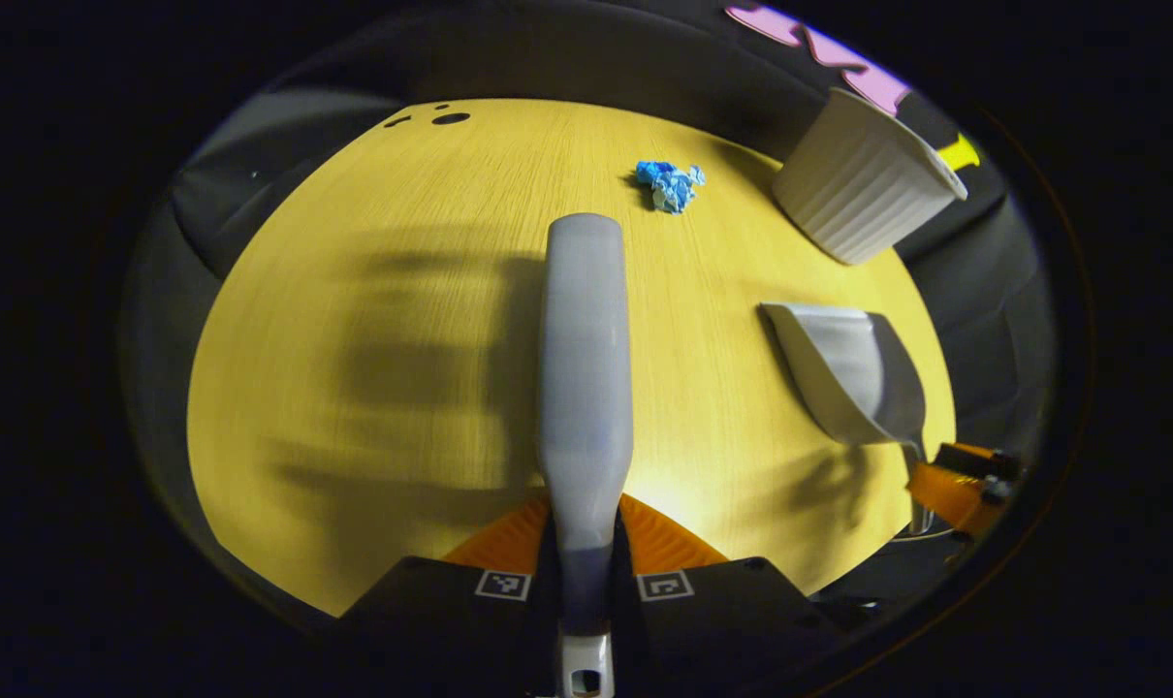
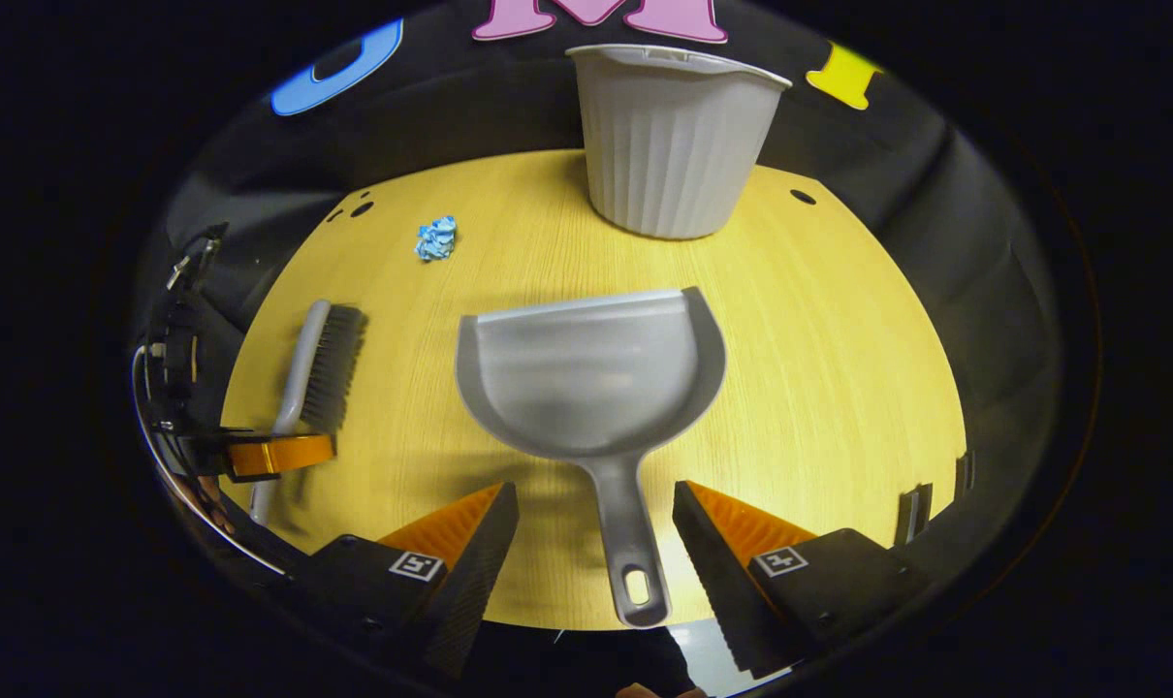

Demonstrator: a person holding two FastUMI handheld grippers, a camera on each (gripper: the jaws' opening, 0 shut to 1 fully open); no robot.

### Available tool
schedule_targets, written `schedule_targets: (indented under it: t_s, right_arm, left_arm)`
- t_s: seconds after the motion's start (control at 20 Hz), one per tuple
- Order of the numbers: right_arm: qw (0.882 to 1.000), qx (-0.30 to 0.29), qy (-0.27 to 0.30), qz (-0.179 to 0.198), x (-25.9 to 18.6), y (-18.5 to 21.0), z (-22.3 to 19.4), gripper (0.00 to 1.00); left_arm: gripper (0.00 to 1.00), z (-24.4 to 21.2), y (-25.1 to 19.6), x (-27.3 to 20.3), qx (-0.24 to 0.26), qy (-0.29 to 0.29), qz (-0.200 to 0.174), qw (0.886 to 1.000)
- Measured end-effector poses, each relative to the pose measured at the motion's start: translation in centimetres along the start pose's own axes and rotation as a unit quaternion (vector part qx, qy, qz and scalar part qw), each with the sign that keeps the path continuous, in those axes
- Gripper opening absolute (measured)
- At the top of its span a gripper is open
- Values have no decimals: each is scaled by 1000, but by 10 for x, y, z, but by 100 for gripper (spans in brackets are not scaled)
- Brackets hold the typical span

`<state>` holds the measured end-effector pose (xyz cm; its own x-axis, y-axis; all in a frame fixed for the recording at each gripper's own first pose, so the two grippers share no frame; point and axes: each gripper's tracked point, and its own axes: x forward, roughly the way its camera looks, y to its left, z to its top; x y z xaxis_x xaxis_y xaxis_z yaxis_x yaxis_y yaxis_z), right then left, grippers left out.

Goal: Pick up the small broom and dustpan from the desktop, sweep the trash into the dustpan with the broom, and then empty the trash into the garbage bin.

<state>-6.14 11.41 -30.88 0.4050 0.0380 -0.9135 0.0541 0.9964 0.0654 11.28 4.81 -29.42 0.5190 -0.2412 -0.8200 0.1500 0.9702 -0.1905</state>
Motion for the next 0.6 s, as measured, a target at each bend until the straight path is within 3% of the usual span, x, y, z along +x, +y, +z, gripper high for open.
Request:
schedule_targets:
  t_s: [0.25, 0.45, 0.55, 0.6]
  right_arm:
    - [999, -7, 37, -23, 28, -13, -17, 100]
    - [997, -24, 67, -8, 46, -12, -18, 98]
    - [995, -51, 80, -1, 56, -13, -20, 93]
    - [995, -55, 88, 4, 59, -13, -22, 82]
  left_arm:
    - [25, 29, 23, -27, 14, -49, 20, 998]
    - [25, 59, 43, -33, 35, -61, 58, 996]
    - [25, 70, 49, -34, 24, -62, 73, 995]
    - [25, 74, 51, -34, 14, -64, 83, 994]
